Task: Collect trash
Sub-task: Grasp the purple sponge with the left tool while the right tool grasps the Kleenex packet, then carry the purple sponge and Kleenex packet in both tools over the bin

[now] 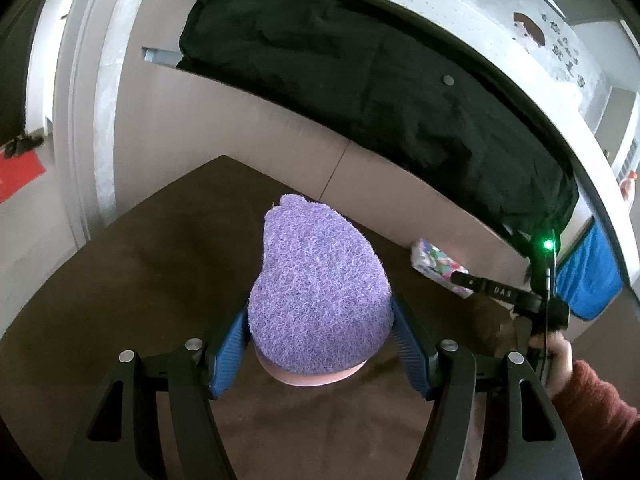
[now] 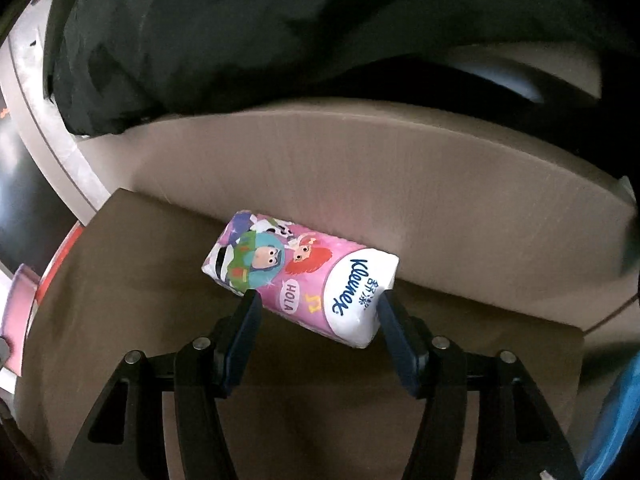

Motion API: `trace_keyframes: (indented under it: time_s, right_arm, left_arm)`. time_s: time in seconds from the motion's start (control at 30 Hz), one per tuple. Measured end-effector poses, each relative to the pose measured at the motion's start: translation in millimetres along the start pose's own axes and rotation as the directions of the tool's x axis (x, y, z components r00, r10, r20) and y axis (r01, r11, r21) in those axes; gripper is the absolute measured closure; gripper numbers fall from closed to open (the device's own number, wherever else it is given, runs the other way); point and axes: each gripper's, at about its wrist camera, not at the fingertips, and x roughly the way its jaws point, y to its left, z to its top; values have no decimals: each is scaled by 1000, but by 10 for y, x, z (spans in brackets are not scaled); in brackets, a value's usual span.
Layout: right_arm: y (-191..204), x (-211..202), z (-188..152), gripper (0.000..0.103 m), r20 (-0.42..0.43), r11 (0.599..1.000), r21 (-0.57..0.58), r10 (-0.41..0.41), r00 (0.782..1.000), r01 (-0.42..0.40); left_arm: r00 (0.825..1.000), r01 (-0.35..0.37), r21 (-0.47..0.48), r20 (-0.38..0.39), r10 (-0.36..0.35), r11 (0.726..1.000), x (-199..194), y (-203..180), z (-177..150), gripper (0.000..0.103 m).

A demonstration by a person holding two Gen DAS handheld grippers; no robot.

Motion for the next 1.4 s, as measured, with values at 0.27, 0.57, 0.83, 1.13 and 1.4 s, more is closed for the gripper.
trace_keyframes:
  time_s: [0.27,0.57,0.83,1.13,1.4]
  right_arm:
    - [882,-269,-264,46,-92,922,-259,274,957,-289]
    - [945,-57,-17,46,23,920,-389,58,998,-45]
    - [628,367,287,45,-35,960,-265,85,996,-91]
    - [679,413,236,53,-71,959,-258,98,993,-113]
    - [622,-525,-74,56,10,975,-189,120,993,-116]
  left_arm:
    - [1000,21,-19,-6,-21,1000,9,39,-4,36]
    - [1000,18,-16,-4,-18,1000,20,27,-22,36]
    - [1000,17,-18,-24,-17,1000,75,46,-31,36]
    - [999,-31,7,-42,31,999,131,-7,-71,36]
    - [1000,-25,82,3,25,996,-21,-456,-48,36]
